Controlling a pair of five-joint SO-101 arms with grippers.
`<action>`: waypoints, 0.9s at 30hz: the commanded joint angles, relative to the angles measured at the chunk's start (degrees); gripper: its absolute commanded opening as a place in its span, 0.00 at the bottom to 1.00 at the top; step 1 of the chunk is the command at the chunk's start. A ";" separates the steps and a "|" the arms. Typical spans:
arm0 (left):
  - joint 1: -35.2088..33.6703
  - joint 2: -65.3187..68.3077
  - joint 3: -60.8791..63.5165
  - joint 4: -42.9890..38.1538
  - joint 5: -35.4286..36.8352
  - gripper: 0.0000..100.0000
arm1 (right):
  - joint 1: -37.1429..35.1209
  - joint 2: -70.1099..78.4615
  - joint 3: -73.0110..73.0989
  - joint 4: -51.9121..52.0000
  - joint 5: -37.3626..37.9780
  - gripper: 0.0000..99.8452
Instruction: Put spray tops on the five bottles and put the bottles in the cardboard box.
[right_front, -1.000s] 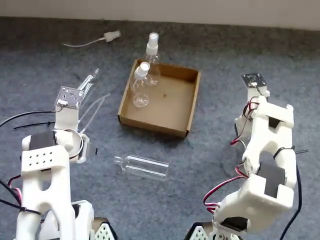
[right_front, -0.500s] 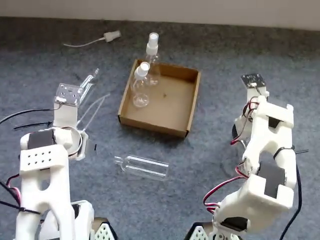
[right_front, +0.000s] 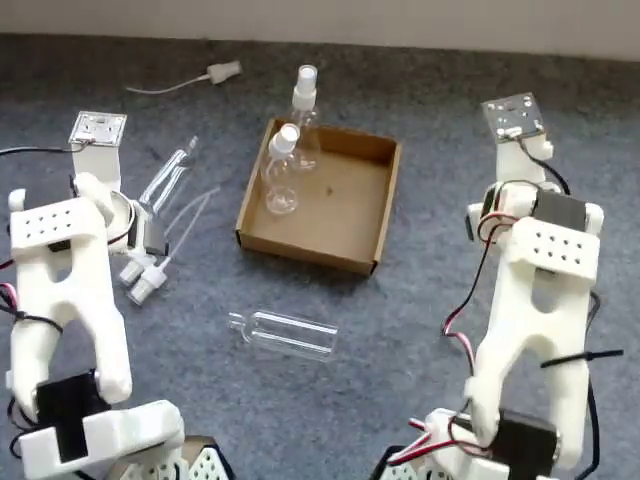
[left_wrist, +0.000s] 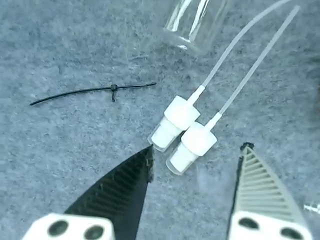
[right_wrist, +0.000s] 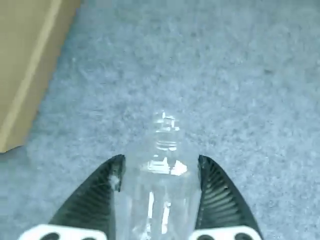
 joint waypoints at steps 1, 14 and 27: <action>-0.48 0.57 -2.86 1.49 2.02 0.25 | -3.82 -11.56 6.11 -0.04 -0.79 0.03; -0.13 1.19 9.54 -9.32 6.42 0.25 | -4.53 -35.74 34.51 -5.67 -0.35 0.03; 3.03 1.27 22.02 -23.65 -4.48 0.15 | -4.44 -37.14 35.56 -5.58 -0.35 0.03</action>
